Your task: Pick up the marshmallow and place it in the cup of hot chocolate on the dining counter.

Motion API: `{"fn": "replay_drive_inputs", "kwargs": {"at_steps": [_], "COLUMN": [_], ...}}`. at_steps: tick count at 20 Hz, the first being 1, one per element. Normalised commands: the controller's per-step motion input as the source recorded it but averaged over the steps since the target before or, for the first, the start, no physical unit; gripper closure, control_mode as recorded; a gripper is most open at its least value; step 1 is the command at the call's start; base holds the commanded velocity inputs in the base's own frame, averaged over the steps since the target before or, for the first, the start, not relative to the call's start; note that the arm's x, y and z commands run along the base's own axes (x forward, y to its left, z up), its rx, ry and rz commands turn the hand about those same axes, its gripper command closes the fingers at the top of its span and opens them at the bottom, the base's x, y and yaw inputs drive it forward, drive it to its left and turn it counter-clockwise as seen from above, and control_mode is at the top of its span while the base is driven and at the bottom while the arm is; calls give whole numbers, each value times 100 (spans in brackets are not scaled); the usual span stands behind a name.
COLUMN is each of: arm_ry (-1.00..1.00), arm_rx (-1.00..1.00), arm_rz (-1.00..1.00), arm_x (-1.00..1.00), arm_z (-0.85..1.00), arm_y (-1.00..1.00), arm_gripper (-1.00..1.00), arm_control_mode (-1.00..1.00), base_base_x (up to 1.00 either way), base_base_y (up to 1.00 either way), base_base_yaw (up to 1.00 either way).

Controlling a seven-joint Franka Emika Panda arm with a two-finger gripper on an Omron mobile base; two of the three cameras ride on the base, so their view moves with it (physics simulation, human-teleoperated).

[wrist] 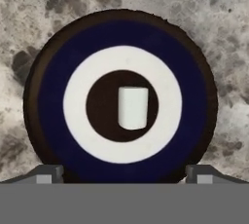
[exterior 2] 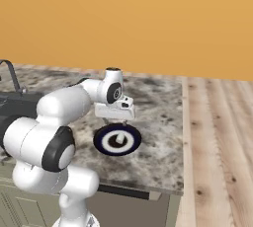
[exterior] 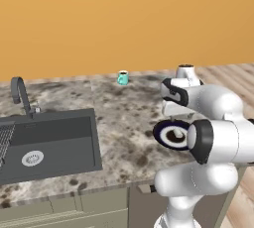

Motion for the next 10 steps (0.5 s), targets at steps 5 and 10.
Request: {"fn": "replay_drive_inputs", "kwargs": {"at_steps": [5,10], "arm_ry": [2,3], "arm_rx": [0,0], "arm_rz": [0,0], "arm_x": [0,0], "arm_z": [-22,-23], "arm_y": [-2,-5], "arm_gripper": [-100,-100], "arm_control_mode": [-100,-100], "base_base_x": [0,0], "base_base_y": [0,0], "base_base_yaw": [0,0]}}
